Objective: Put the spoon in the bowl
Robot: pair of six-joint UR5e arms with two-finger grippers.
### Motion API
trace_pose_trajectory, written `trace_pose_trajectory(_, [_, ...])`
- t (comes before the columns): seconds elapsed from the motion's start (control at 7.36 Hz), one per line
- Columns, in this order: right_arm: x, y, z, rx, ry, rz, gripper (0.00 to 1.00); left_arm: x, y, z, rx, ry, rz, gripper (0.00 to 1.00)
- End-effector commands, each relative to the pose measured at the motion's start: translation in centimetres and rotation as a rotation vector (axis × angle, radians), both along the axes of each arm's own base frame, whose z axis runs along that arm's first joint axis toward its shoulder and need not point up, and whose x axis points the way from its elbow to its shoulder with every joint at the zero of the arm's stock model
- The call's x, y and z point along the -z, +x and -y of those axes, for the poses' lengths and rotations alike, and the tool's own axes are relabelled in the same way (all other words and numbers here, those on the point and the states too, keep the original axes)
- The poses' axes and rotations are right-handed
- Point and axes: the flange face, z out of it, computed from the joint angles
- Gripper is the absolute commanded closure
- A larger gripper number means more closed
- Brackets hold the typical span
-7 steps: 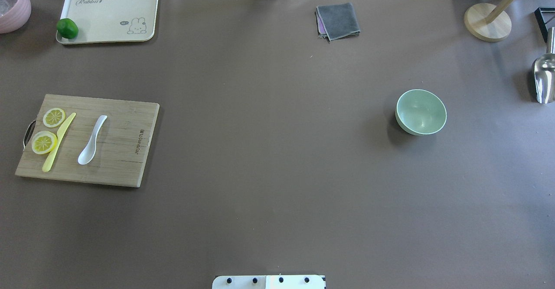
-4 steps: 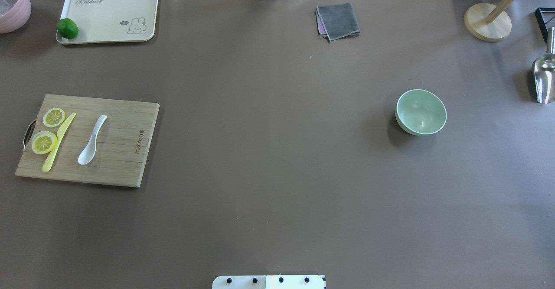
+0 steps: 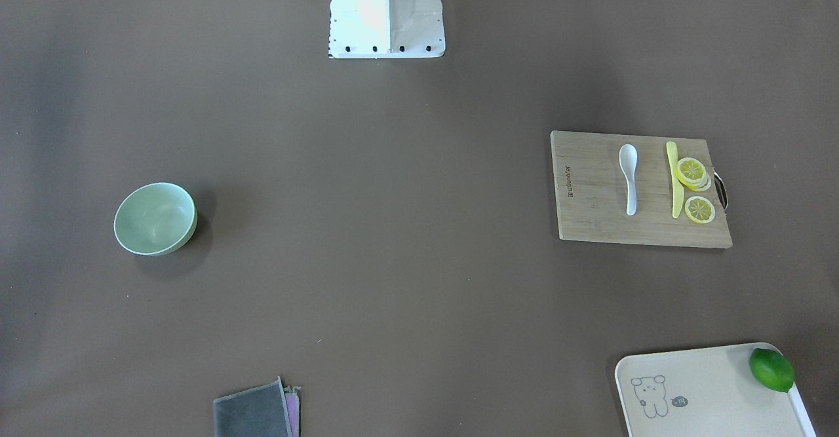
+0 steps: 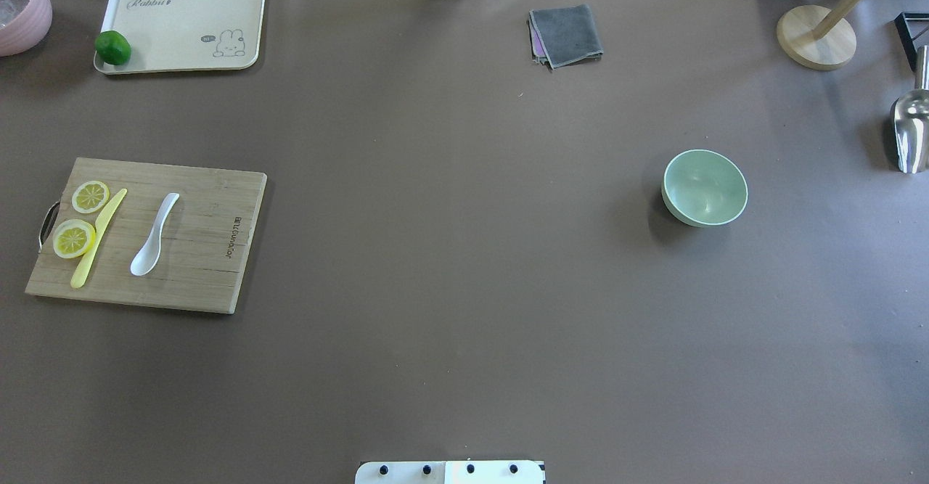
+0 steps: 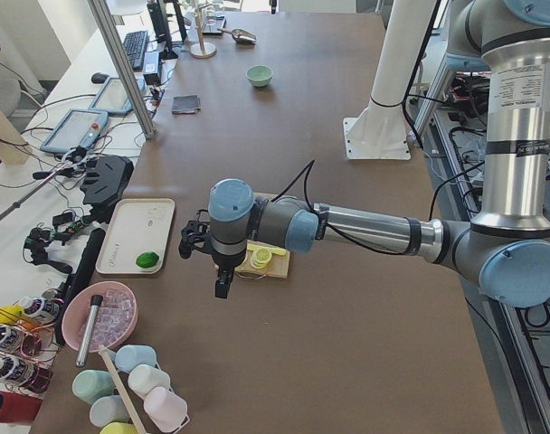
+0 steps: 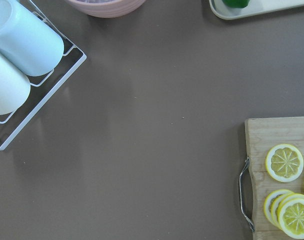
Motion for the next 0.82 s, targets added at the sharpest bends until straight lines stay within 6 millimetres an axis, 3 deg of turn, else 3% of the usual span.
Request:
trace_pose_trajectory(0.0, [3.6, -8.0, 1.3, -0.057, -0.011, 0.061, 0.00, 3.8, 3.7, 0.1, 0.058, -0.037, -0.041, 0.02])
trace_pose_trajectory(0.14, [4.2, -11.9, 0.8, -0.090, -0.036, 0.056, 0.00, 6.8, 7.7, -0.3, 0.049, -0.052, -0.058, 0.02])
trace_pose_trajectory(0.41, [5.7, -18.1, 2.6, -0.078, -0.066, 0.064, 0.00, 9.3, 11.5, -1.0, 0.021, -0.034, -0.089, 0.02])
trace_pose_trajectory(0.68, [5.0, -21.4, 5.4, -0.060, -0.091, 0.054, 0.00, 10.9, 17.5, -1.7, 0.070, -0.035, -0.125, 0.02])
